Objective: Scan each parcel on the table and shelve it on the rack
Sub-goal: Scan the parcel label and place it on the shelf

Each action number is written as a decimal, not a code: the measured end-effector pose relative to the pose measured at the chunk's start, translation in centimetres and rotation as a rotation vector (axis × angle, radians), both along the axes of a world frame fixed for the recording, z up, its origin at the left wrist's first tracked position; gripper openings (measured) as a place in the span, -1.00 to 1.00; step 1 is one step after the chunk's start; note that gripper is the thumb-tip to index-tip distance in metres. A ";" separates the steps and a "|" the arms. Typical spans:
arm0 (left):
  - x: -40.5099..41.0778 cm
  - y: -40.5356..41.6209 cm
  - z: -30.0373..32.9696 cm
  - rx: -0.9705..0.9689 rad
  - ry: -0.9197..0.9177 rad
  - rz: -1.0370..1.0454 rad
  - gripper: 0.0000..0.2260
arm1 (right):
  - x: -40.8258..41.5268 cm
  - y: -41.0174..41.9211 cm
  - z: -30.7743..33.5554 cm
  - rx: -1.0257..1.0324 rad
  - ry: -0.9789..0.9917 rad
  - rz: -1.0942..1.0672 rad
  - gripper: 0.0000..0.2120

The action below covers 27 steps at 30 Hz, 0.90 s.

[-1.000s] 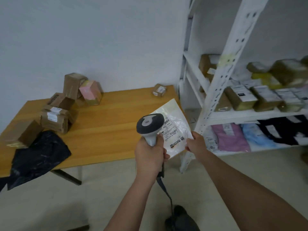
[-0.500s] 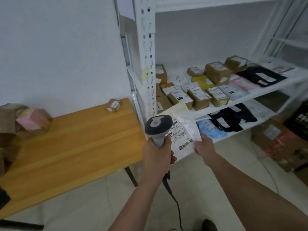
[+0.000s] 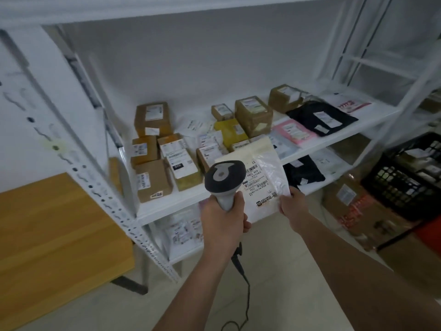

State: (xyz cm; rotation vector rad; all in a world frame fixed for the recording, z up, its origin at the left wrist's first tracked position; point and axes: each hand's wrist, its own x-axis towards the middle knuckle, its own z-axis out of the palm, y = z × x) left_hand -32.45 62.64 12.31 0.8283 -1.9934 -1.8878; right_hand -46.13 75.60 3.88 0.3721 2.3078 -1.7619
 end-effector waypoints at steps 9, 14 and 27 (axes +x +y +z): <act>-11.0 5.4 -0.8 0.001 -0.041 -0.122 -0.64 | -10.4 5.4 -2.4 -0.036 -0.052 -0.139 -0.76; -17.6 6.7 -0.7 0.033 -0.033 -0.200 -0.72 | -15.8 7.4 -2.0 -0.029 -0.067 -0.234 -0.70; -33.4 13.9 -1.0 0.046 -0.001 -0.225 -0.67 | -31.4 15.5 -1.9 -0.045 -0.040 -0.331 -0.82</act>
